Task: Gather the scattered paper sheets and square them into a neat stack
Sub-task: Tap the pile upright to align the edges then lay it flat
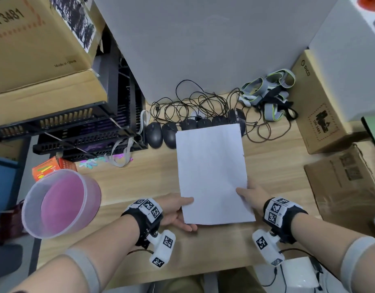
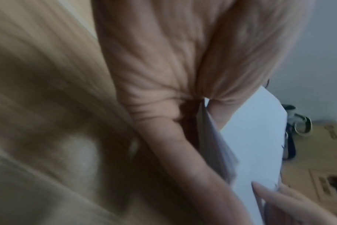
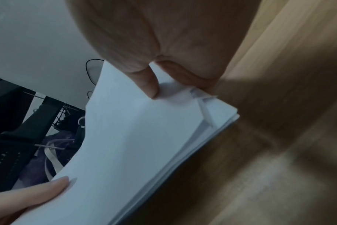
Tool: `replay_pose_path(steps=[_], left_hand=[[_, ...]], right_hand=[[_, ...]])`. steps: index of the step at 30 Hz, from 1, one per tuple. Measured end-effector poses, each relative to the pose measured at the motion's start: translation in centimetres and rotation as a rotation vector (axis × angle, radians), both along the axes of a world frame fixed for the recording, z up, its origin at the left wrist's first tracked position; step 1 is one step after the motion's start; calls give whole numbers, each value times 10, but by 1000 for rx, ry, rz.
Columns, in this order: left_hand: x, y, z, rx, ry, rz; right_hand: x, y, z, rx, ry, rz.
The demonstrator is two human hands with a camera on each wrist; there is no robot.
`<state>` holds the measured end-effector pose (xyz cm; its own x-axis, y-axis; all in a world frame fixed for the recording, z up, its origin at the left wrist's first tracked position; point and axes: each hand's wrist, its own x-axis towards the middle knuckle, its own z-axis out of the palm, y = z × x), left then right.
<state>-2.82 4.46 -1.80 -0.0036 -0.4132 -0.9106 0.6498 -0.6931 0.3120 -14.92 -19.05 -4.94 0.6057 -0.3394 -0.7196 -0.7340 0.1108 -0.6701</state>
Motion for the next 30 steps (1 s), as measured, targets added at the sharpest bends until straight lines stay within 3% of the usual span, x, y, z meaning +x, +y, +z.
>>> replay_pose_path(steps=[5, 11, 15, 21, 25, 30], left_hand=[[-7, -14, -12, 116, -112, -234], [-1, -44, -26, 49, -401, -220], [-10, -82, -32, 54, -341, -389], [-33, -136, -47, 112, -329, -460], [-38, -157, -48, 159, -321, -543], [-37, -171, -46, 201, -327, -573]], right_hand=[[-10, -4, -2, -115, 92, 14], [-41, -31, 8, -167, 186, 43], [-67, -52, 6, -262, 297, 27], [-80, -69, 9, -476, 498, -59], [-78, -65, 9, -681, 683, 89], [-77, -61, 1, -735, 691, 144]])
